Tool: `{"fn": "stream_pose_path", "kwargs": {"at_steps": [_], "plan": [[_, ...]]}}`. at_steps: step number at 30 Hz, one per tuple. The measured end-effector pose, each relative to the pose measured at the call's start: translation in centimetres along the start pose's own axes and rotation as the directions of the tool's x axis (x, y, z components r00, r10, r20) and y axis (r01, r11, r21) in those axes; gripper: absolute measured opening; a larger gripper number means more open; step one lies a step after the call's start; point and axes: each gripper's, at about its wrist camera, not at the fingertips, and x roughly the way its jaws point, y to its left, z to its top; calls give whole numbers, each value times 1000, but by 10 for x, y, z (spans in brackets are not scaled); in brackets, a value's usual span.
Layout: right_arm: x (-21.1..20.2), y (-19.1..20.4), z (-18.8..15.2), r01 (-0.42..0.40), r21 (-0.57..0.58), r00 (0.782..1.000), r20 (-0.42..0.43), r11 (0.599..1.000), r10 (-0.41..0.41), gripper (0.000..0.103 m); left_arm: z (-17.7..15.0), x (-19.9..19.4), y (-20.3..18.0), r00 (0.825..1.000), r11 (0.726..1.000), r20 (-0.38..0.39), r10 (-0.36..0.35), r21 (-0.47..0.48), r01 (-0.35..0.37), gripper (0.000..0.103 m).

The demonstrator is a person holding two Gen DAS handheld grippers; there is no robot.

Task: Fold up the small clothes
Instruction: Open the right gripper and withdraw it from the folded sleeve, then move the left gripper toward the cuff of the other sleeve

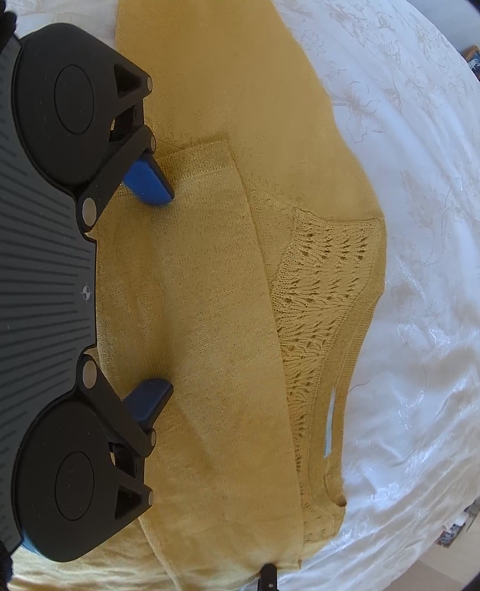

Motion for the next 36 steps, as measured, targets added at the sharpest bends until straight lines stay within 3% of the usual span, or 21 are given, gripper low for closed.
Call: {"fn": "stream_pose_path", "kwargs": {"at_steps": [1,2,4,9,13,18,25,36], "plan": [[-4,-1,0,-4,6,1000,14,1000,4,31,2,0,-1,1000,1000,-5,1,-4,-1,103],[-9,-1,-1,1,6,1000,25,1000,-1,51,4,0,-2,1000,1000,-9,1,-9,-1,103],[-20,-2,-5,-8,9,999,46,1000,7,72,6,-4,-3,1000,1000,-12,-6,-18,6,102],[-60,1,-20,-38,4,994,101,999,37,78,-3,-28,-9,1000,1000,11,-13,-6,13,102],[-91,12,-38,-85,-24,988,126,996,87,96,-19,-57,-17,999,1000,42,-17,-2,17,102],[-120,38,-67,-136,-64,982,124,989,143,102,-41,-90,-24,998,1000,64,-12,-26,13,102],[-154,61,-103,-192,-109,973,107,975,204,102,-67,-129,-30,997,999,80,1,-52,3,102],[-198,77,-139,-160,-184,973,137,970,186,102,-94,-190,-43,976,997,219,15,-72,1,101]]}}
